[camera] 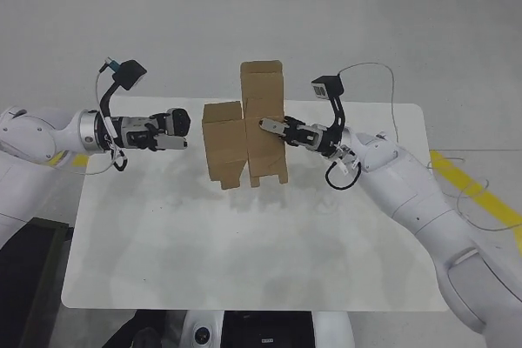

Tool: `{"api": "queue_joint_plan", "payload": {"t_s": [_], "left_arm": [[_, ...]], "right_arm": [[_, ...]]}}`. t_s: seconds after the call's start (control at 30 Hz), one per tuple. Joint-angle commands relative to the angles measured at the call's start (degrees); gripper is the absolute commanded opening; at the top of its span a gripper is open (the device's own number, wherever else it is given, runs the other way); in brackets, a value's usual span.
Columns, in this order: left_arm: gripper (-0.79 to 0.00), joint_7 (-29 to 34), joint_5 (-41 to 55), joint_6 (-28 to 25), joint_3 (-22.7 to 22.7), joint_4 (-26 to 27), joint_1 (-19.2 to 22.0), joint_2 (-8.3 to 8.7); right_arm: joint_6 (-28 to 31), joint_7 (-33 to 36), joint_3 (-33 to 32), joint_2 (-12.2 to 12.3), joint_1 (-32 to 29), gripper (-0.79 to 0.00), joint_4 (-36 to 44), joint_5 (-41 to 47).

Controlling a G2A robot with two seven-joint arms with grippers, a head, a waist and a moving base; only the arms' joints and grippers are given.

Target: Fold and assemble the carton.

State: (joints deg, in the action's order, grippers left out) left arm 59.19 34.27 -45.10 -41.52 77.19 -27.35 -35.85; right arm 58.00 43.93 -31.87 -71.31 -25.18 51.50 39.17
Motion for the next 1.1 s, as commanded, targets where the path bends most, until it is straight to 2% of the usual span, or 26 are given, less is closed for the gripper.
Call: {"api": "queue_joint_plan", "payload": {"t_s": [0.0,0.27,0.6,0.63,0.67,0.73,0.77,1.07], "left_arm": [[0.0,0.39,0.5,0.4,0.25,0.74,-0.53,0.21],[0.0,1.96,2.53,1.96,0.76,3.04,-1.64,0.5],[0.0,3.12,2.83,3.14,1.17,4.25,-1.9,-0.34],[-0.182,3.2,2.76,3.21,1.22,4.2,-2.0,-0.44],[-0.419,3.34,2.72,3.35,1.27,4.14,-2.1,-0.54],[-0.745,3.52,2.76,3.54,1.31,4.02,-2.3,-0.76],[-0.785,3.62,2.78,3.63,1.35,3.91,-2.41,-0.88],[-0.785,5.8,4.58,5.81,1.51,2.32,-2.35,-2.22]], "right_arm": [[0.0,-1.91,-0.99,-0.4,-0.53,-0.785,-0.5,-1.36],[0.0,-6.36,-2.31,-2.43,-1.3,-0.785,-1.08,-6.34],[-0.32,-8.5,-1.82,-5.33,-1.01,-0.785,-2.92,-8.75],[-0.39,-8.53,-1.82,-5.59,-0.95,-0.785,-3.19,-8.78],[-0.28,-8.59,-1.84,-5.85,-0.86,-0.785,-3.45,-8.86],[-0.1,-8.65,-1.87,-6.35,-0.71,-0.785,-4.08,-9.09],[-0.07,-8.63,-1.87,-6.59,-0.63,-0.785,-4.41,-9.23],[0.0,-7.98,-2.66,-8.17,-0.73,-0.785,-6.06,-11.29]]}}
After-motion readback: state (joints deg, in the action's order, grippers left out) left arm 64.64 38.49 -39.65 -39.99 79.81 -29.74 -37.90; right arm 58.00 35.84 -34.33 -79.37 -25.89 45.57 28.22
